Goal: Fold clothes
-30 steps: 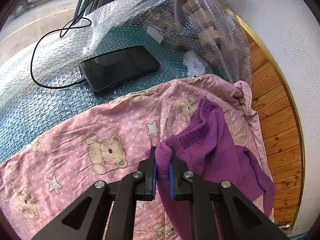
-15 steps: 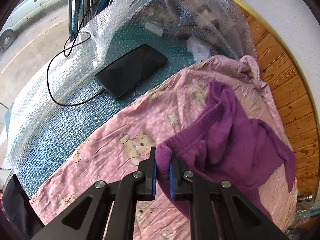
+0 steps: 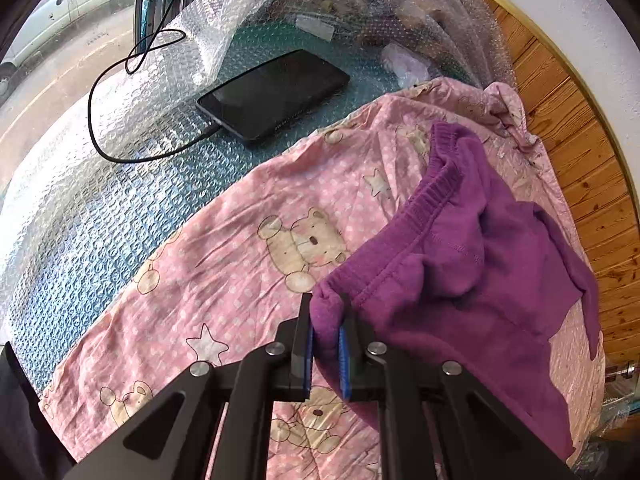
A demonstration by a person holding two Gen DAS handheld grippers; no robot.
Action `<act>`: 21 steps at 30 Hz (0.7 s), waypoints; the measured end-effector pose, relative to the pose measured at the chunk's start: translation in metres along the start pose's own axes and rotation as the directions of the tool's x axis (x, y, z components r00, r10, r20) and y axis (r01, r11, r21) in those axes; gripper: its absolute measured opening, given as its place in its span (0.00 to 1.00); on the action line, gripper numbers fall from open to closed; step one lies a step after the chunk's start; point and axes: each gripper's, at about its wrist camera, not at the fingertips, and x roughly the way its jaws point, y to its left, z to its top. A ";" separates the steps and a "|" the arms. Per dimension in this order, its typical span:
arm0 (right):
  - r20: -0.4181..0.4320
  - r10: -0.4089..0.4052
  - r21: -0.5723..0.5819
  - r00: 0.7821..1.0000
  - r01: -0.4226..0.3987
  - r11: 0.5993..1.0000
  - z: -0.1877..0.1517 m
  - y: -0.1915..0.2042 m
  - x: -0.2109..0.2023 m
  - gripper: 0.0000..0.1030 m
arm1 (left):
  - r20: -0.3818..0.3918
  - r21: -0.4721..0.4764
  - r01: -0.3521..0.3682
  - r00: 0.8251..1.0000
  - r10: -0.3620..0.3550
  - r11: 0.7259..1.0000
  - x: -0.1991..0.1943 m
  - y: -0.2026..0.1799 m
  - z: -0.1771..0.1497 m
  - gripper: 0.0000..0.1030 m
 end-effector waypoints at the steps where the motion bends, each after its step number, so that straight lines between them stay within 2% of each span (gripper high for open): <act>1: 0.047 0.052 0.013 0.998 -0.053 0.999 0.016 0.011 -0.004 0.04 | 0.027 -0.028 0.022 0.999 -0.022 0.999 -0.007 -0.003 0.008 0.10; 2: 0.068 0.047 0.022 0.997 -0.048 0.999 0.028 0.016 -0.001 0.04 | 0.053 -0.057 0.040 0.998 -0.037 0.998 -0.012 -0.007 0.017 0.10; 3: 0.047 -0.005 0.039 0.999 0.003 0.999 0.033 0.014 0.007 0.12 | 0.068 -0.087 0.046 0.997 -0.040 0.995 -0.013 -0.009 0.025 0.10; 4: 0.026 -0.056 0.054 0.998 0.054 0.997 0.038 0.013 0.016 0.21 | 0.060 -0.105 0.034 0.998 -0.027 0.994 -0.007 -0.012 0.031 0.10; 6: -0.009 -0.141 0.083 0.990 0.141 0.987 0.045 0.008 0.028 0.22 | -0.004 -0.104 -0.038 0.999 0.038 0.994 0.015 -0.019 0.036 0.10; 8: 0.014 -0.115 0.107 0.993 0.113 0.988 0.029 -0.002 0.008 0.26 | -0.050 -0.099 -0.091 0.995 0.086 0.991 0.032 -0.022 0.031 0.10; 9: -0.003 -0.117 0.094 0.993 0.117 0.989 0.012 -0.008 0.000 0.32 | -0.057 -0.100 -0.099 0.994 0.094 0.990 0.036 -0.022 0.028 0.10; 11: -0.041 -0.130 0.063 0.991 0.132 0.989 -0.020 -0.018 -0.014 0.34 | -0.042 -0.105 -0.087 0.996 0.083 0.991 0.035 -0.018 0.022 0.10; 14: -0.123 -0.229 -0.018 0.966 0.229 0.973 -0.051 -0.035 0.000 0.36 | -0.022 -0.121 -0.055 0.998 0.052 0.991 0.030 -0.009 0.016 0.10; 15: -0.143 -0.259 -0.044 0.955 0.255 0.966 -0.058 -0.040 0.006 0.35 | -0.017 -0.126 -0.040 0.999 0.038 0.991 0.027 -0.007 0.013 0.10; 16: -0.142 -0.276 -0.073 0.951 0.268 0.961 -0.059 -0.039 0.013 0.27 | -0.013 -0.131 -0.025 1.000 0.023 0.991 0.024 -0.005 0.011 0.10; 18: -0.113 -0.272 -0.163 0.956 0.252 0.954 -0.045 -0.019 0.020 0.03 | -0.014 -0.138 0.007 1.000 -0.009 0.990 0.020 -0.005 0.010 0.10; 19: -0.100 -0.258 -0.197 0.961 0.235 0.952 -0.034 -0.007 0.022 0.03 | -0.006 -0.133 0.025 1.000 -0.026 0.991 0.016 -0.008 0.012 0.10; 21: -0.061 -0.193 -0.177 0.979 0.180 0.968 0.000 0.017 0.023 0.02 | 0.020 -0.118 0.054 0.998 -0.052 0.991 0.008 -0.020 0.024 0.10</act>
